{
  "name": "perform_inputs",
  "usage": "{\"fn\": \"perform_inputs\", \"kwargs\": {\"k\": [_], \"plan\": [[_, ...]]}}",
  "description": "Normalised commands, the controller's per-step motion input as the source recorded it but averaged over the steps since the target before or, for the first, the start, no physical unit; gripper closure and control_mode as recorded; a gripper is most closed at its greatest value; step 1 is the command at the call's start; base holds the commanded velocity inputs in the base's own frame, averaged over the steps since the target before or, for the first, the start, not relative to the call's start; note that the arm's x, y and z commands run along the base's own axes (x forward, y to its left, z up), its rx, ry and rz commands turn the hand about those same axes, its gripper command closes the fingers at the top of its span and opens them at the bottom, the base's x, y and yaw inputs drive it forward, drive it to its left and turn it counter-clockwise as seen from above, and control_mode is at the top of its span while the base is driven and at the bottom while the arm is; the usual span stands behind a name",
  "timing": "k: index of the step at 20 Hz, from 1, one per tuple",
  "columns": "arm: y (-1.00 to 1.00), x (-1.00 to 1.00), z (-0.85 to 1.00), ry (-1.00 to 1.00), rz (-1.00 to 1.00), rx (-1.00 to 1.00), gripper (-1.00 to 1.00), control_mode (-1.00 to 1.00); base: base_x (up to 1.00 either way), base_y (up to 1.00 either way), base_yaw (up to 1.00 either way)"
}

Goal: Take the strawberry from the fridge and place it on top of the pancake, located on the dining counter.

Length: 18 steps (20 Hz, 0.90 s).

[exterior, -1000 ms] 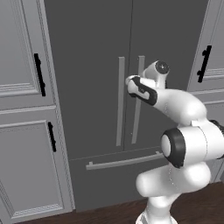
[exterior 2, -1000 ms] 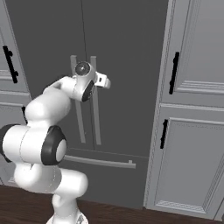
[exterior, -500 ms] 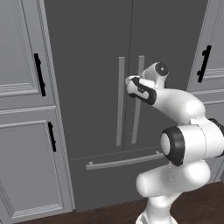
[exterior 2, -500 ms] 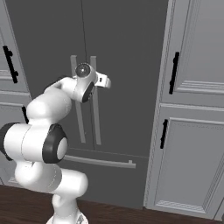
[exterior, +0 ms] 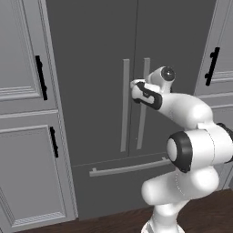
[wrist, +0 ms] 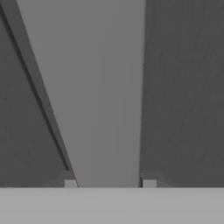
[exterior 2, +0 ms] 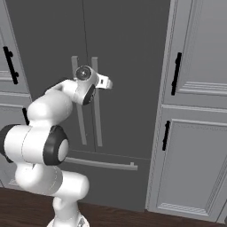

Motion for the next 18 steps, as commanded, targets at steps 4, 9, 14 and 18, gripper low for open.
{"fn": "perform_inputs", "kwargs": {"k": [4,9,14,18], "plan": [[-0.72,-0.84,-0.01,0.0,-0.03,0.01,1.0,-1.0,0.0,0.0,0.0],[-0.87,-1.0,0.0,0.0,-0.04,0.0,1.0,-1.0,0.0,0.0,0.0],[-0.98,-1.0,0.0,0.0,-0.01,0.01,1.0,-1.0,0.0,0.0,0.0],[-0.89,-1.0,0.0,0.06,-0.02,0.01,1.0,-1.0,0.0,0.0,0.0]]}}
